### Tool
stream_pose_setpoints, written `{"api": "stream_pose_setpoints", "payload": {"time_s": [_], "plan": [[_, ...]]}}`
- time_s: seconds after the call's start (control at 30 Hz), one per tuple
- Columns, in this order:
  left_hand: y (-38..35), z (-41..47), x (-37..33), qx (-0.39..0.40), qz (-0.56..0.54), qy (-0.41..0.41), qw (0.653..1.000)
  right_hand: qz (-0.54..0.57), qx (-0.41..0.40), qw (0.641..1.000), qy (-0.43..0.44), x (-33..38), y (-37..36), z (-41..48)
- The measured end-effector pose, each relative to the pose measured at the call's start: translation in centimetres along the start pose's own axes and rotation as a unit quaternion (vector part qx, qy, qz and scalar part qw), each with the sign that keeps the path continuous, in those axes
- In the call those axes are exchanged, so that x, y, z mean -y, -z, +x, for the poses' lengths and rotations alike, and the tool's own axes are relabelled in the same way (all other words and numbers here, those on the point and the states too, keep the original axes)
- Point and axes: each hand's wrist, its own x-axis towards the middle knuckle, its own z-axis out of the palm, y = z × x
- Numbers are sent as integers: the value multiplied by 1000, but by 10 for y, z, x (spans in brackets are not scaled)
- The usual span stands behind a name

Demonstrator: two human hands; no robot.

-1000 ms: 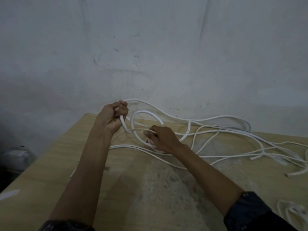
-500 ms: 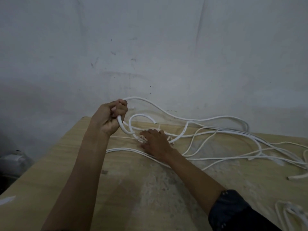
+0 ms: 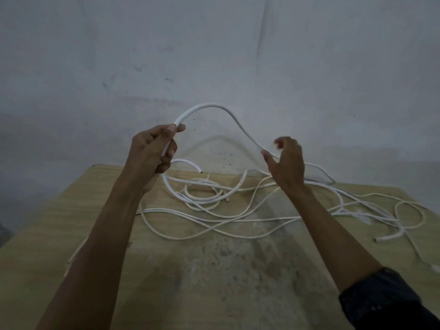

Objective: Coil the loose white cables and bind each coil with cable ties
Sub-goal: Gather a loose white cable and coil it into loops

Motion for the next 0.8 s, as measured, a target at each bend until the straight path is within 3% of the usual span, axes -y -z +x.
{"api": "stream_pose_setpoints", "payload": {"time_s": [0.13,0.2,0.27,0.37,0.43,0.53,0.6,0.67,0.73,0.8], "plan": [[1,-2,3,33,-7,-4,999,-175,222,957,-60,-40,-6,28],[1,-4,2,48,-14,-13,999,-206,278,935,-83,-54,-13,34],[-2,-6,1,58,-17,-19,998,-215,269,935,-80,-56,-16,36],[-4,-2,7,52,-59,-5,997,-186,158,968,-51,-46,-10,44],[-3,4,12,-7,-77,1,997,-164,77,983,-37,-33,2,55],[4,11,26,-127,9,-84,988,-170,4,985,-34,-4,30,81],[10,13,36,-190,81,-128,970,-154,11,987,-34,21,51,100],[13,16,45,-220,53,-112,967,-118,71,990,-37,47,68,113],[15,21,51,-244,-67,-30,967,-67,128,989,-34,72,78,114],[12,23,51,-248,-235,72,937,70,148,986,-29,94,79,109]]}}
